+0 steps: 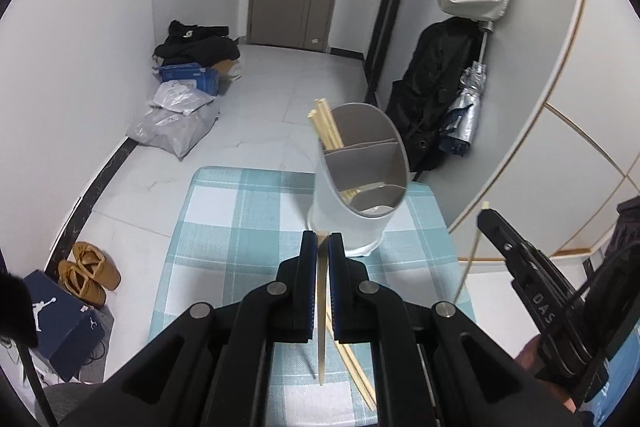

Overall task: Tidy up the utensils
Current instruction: 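Carry both held chopsticks up over the white holder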

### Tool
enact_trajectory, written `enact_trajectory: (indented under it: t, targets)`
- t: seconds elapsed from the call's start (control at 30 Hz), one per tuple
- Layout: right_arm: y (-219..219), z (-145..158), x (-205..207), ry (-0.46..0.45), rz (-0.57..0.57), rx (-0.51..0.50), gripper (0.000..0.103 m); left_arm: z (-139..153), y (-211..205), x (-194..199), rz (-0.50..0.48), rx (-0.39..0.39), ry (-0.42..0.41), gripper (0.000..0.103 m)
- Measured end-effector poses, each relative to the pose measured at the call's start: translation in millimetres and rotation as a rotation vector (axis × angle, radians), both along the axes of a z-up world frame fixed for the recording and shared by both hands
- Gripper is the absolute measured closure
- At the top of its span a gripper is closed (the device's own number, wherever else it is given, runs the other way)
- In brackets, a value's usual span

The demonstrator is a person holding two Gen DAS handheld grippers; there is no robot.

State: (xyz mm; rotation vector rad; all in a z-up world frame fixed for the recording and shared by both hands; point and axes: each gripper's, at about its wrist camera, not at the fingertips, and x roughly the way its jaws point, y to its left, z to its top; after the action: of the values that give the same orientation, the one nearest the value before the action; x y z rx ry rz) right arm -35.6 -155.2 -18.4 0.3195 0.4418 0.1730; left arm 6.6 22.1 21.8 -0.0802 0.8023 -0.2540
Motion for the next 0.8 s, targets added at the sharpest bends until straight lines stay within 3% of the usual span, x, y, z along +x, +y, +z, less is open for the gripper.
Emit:
enact_trajectory:
  t: [0.2, 0.5, 0.8]
  targets:
    - [-4, 8, 0, -0.019, 0.002, 0.031, 0.098, 18, -5, 1, -0.032, -0.019, -0.011, 0.101]
    - [-10, 43, 4, -0.099, 0.012, 0.038, 0.098, 50, -14, 19, -0.08, -0.069, -0.02, 0.101]
    - [-15, 73, 41, -0.108, 0.06, 0.093, 0.098, 75, -21, 50, -0.106, -0.111, -0.027, 0.101]
